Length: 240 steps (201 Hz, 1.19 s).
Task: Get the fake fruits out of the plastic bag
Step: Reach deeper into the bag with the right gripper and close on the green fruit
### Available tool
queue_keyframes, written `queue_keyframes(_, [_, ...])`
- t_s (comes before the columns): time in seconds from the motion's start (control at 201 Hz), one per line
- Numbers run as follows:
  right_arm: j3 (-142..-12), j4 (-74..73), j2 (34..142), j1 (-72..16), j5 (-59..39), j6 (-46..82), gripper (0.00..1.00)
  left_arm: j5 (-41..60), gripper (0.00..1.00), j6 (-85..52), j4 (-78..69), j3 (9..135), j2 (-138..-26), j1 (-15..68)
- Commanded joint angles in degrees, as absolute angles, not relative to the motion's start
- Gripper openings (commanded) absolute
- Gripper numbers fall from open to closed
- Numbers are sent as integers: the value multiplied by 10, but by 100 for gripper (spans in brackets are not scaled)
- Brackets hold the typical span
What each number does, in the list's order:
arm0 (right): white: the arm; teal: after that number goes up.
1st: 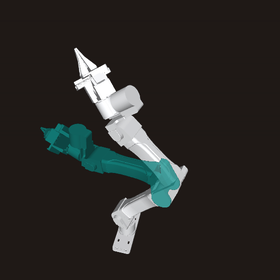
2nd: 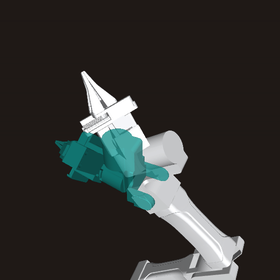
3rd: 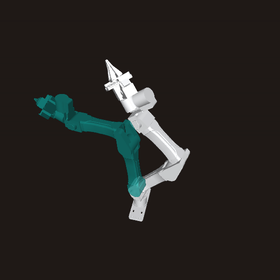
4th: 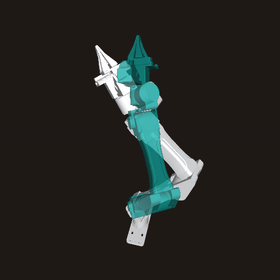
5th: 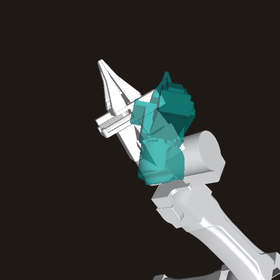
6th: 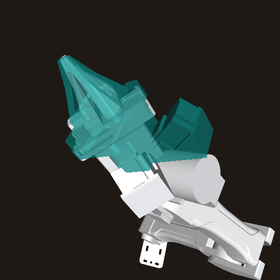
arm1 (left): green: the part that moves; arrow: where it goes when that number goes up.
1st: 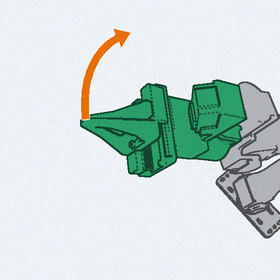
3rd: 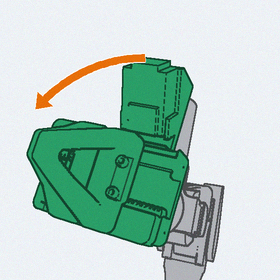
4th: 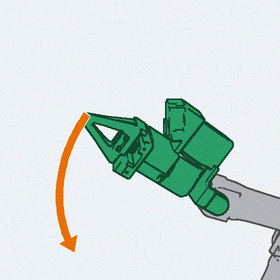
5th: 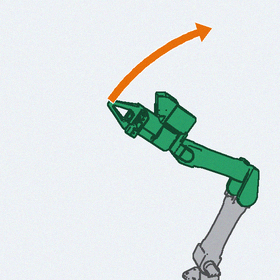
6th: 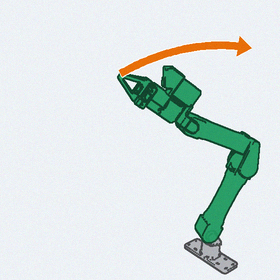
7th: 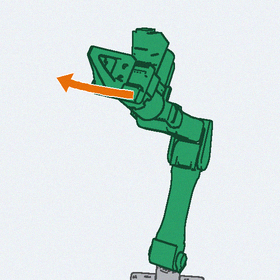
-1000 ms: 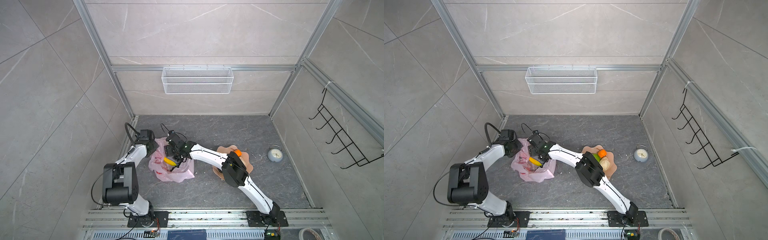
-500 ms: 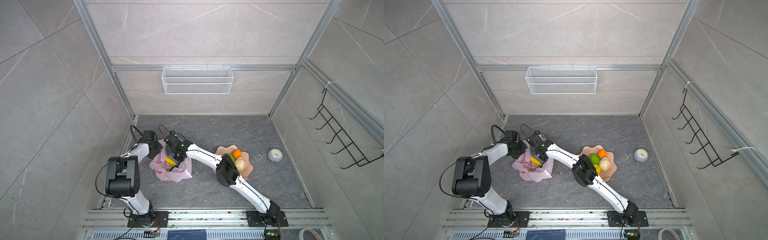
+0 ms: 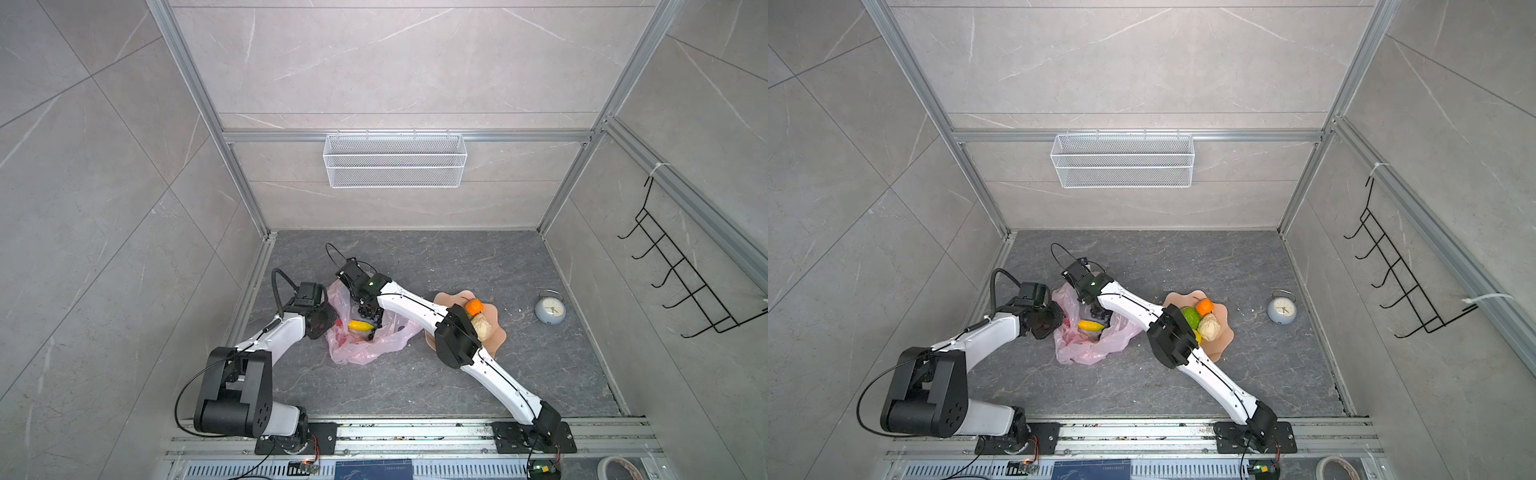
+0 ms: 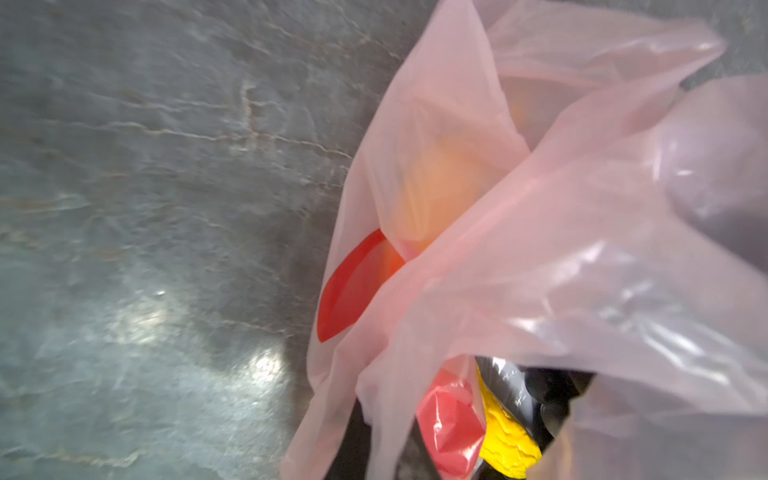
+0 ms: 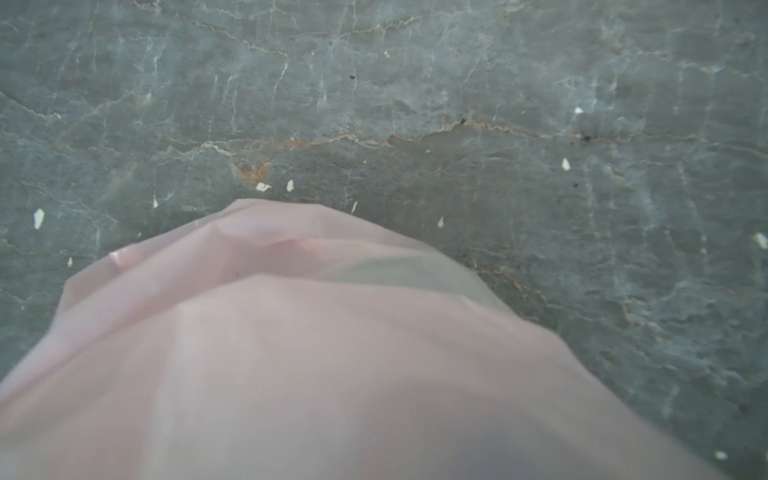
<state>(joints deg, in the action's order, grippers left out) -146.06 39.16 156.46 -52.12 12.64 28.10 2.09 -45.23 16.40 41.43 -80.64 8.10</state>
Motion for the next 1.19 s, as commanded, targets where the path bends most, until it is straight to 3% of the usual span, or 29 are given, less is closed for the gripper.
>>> queue_keyframes(0.0, [-1422,385,1524,-528,116,264,60,-15,3,-459,167,416,-783,77])
queue_keyframes(0.299, [-1261,292,1400,-540,75,263,53,-25,2,-453,164,434,-786,64])
queue_keyframes(1.19, [-918,178,1165,-572,58,269,54,-51,0,-444,187,481,-760,61])
